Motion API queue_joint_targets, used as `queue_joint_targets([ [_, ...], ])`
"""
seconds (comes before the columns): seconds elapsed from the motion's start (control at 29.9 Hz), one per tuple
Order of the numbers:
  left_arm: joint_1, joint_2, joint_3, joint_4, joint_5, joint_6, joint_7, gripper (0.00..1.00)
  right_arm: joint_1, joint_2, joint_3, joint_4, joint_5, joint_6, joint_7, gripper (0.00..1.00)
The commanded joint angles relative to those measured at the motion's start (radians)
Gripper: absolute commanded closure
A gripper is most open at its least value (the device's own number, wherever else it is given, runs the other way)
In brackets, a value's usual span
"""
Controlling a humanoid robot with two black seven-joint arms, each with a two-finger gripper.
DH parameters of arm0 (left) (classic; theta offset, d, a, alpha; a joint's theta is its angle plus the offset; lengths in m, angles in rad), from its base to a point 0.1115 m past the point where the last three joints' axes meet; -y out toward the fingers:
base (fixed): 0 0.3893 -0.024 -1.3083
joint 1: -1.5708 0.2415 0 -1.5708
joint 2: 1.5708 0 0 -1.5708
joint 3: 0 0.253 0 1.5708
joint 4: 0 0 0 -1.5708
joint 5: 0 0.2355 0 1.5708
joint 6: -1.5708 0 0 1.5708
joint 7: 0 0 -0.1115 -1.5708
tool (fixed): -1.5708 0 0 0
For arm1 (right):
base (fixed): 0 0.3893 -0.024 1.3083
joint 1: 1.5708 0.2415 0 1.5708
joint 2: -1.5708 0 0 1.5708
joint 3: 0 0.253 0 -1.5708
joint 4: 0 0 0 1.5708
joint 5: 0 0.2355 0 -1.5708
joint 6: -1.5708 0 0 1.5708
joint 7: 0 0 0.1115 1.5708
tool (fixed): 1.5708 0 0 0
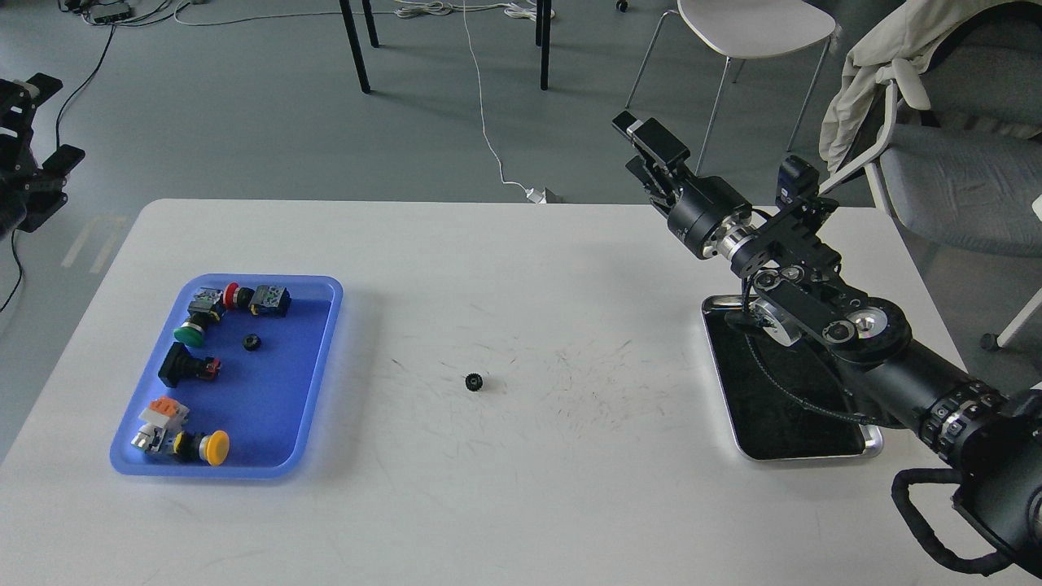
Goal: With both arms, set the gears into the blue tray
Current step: 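Raise and retract the right arm back over the metal tray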
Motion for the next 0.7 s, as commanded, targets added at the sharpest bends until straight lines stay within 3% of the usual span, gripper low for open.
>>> queue_joint_targets([
  [0.0, -0.006, 0.005, 0.0, -0.037, 0.125, 0.048, 0.0, 0.02, -0.002, -0.05, 0.001, -0.008, 0.084, -0.005, 0.0, 0.1],
  [0.2, -0.006, -0.077, 0.0, -0.054, 0.383, 0.058, 0.0, 0.02, -0.023, -0.121, 0.001, -0.009, 0.252, -0.006, 0.0, 0.07],
  [0.67, -0.009, -0.086, 0.004, -0.161, 1.004, 0.101, 0.0, 0.02, -0.051, -0.147, -0.007, -0.104, 0.607, 0.003, 0.0, 0.06],
])
